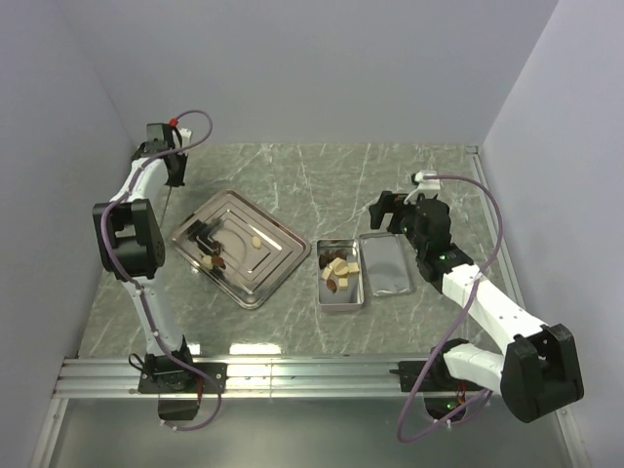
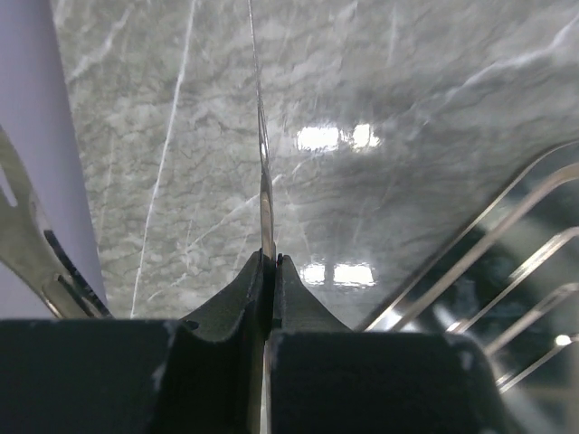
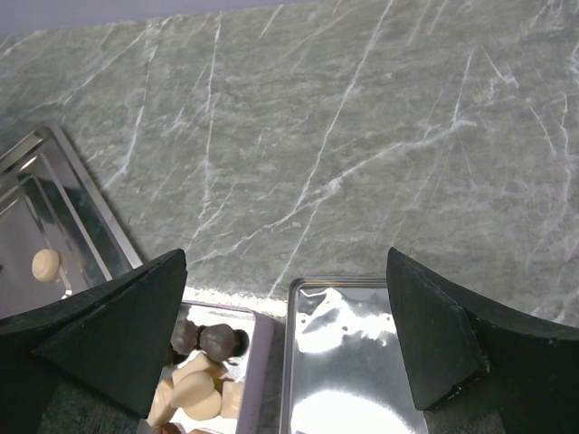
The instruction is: Pack the chocolate
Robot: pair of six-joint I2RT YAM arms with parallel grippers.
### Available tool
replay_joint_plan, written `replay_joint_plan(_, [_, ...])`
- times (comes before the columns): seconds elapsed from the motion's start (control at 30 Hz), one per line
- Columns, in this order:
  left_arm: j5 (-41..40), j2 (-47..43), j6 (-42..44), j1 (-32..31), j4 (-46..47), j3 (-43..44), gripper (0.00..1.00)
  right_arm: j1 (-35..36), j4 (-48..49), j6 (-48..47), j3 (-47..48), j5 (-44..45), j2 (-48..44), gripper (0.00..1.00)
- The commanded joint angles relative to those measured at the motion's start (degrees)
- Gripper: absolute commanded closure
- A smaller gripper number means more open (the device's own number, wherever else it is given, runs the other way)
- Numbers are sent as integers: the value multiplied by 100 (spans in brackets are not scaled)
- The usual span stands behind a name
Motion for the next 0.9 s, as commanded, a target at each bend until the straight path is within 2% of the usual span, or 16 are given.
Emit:
replay_joint_plan(0.0, [210,37,358,112,420,-69,99,-29,80,-75,291,-1,48,3])
replay_joint_plan(0.37, [0,986,402,200,-45,388,99,-29,89,-49,247,-89,30,3])
replay_joint_plan(0.57, [79,943,297,235,-1,344,99,-29,80,-58,282,-89,74,3])
replay_joint_plan(0.63, [184,925,270,253,-19,335,96,-20,71,-49,283,-98,83,3])
replay_joint_plan(0.73, [228,925,218,253,-36,326,86,-29,71,-40,265,-98,66,3])
replay_joint_plan(0.8, [167,1013,165,244,-115,457,73,-29,71,-40,265,-107,48,3])
replay_joint_plan(0.87, [123,1100,121,244,-212,537,67,-29,71,-40,265,-107,48,3])
